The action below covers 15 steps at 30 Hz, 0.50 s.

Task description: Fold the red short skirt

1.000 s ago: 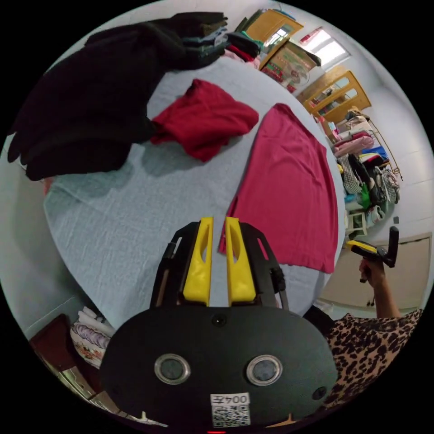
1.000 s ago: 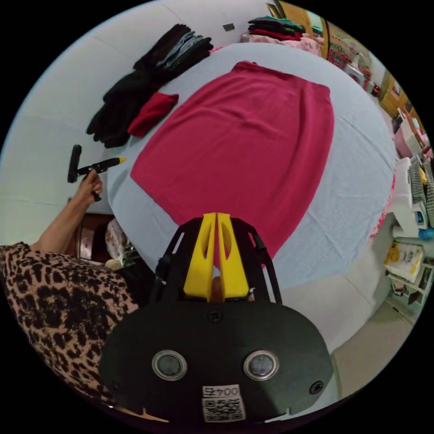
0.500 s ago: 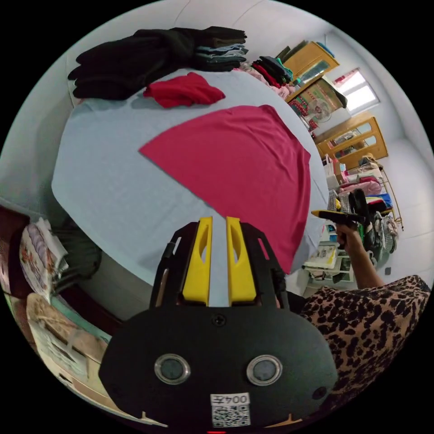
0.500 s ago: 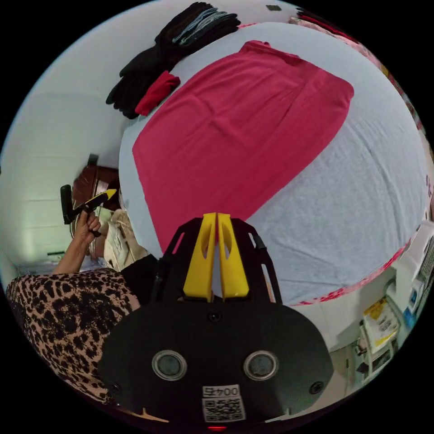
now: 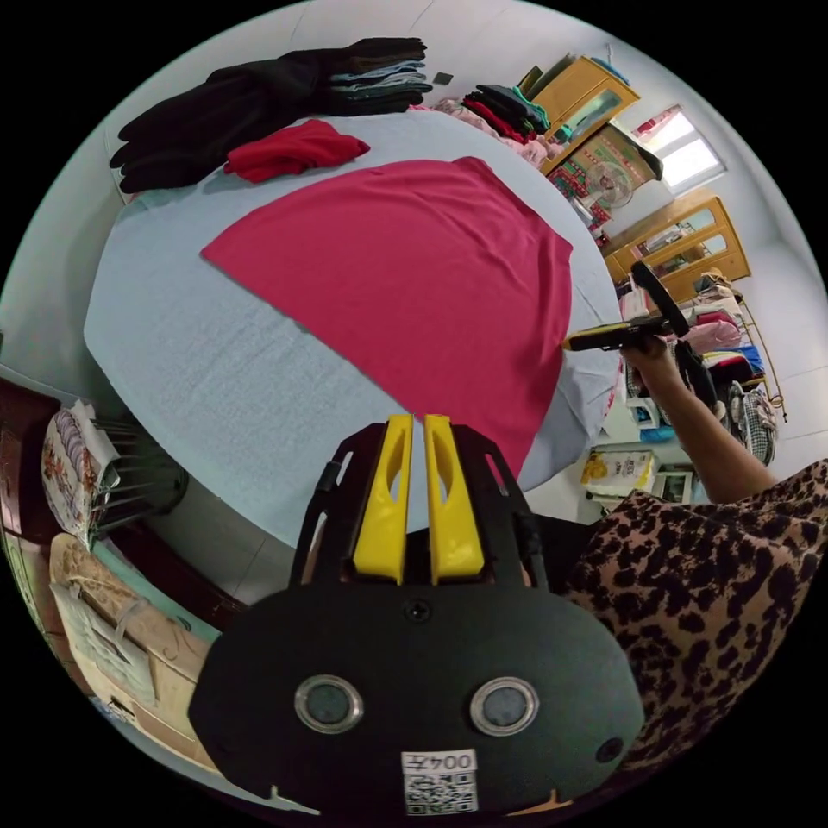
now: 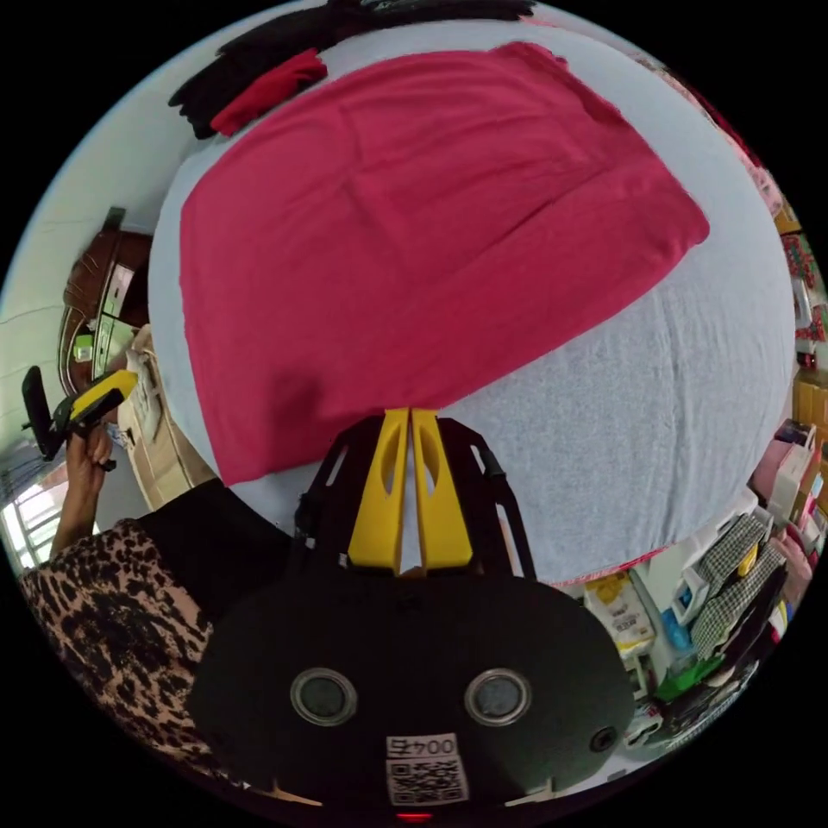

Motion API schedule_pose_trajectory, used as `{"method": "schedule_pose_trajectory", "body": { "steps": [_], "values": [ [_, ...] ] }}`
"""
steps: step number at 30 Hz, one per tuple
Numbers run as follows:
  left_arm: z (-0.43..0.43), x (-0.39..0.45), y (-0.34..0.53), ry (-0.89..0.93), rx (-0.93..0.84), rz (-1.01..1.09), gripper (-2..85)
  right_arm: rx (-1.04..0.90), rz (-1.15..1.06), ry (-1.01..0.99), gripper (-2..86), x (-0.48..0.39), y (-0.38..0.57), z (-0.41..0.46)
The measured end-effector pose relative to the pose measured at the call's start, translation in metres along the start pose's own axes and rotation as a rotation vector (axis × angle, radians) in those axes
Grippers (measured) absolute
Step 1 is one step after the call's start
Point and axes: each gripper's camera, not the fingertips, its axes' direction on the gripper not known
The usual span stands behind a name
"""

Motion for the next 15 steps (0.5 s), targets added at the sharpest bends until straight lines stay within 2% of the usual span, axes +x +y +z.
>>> {"method": "schedule_pose_trajectory", "body": {
  "steps": [6, 11, 15],
  "values": [
    [0.029, 0.006, -0.037, 0.025, 0.015, 0.071, 1.0, 0.008, -0.014, 0.03, -0.7, -0.005, -0.01, -0.006],
    [0.054, 0.01, -0.08, 0.039, 0.0, 0.165, 0.6, -0.074, 0.06, 0.125, -0.7, -0.018, -0.029, -0.007],
    [0.059, 0.013, -0.105, 0.043, 0.002, 0.197, 0.5, -0.071, 0.035, 0.207, -0.6, -0.029, -0.037, -0.009]
  ]
}}
